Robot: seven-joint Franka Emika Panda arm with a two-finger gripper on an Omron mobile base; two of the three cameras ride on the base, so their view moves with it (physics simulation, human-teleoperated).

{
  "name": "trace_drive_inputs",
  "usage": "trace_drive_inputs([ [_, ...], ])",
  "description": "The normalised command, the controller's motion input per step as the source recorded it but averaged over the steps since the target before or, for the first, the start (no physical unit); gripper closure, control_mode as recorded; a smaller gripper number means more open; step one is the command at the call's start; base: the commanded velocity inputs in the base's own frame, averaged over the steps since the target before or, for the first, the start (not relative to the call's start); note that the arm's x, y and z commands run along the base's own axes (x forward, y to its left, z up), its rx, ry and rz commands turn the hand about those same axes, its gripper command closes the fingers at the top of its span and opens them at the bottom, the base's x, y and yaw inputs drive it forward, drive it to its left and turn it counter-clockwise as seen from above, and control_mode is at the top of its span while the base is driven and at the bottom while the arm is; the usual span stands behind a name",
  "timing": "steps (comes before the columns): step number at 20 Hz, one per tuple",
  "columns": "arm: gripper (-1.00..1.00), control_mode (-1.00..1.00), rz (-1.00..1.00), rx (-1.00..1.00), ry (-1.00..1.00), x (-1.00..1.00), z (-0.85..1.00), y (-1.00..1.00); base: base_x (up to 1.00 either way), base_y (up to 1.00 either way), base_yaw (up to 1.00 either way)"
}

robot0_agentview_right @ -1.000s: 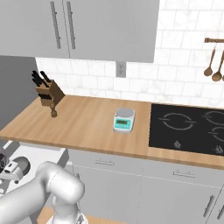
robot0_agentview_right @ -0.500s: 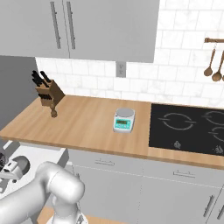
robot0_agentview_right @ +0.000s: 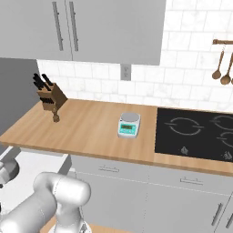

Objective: Pick the measuring cup from the drawer and place it on the counter.

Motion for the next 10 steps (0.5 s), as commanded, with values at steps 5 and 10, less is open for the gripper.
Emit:
trace_drive_inputs([
  [5, 1.00, -1.00, 0.00, 0.04, -0.01, -0.12, 0.99, -0.49, 0.00, 0.00, 0.00],
  [10, 1.00, -1.00, 0.00, 0.16, -0.03, 0.49, 0.97, -0.54, 0.00, 0.00, 0.00],
])
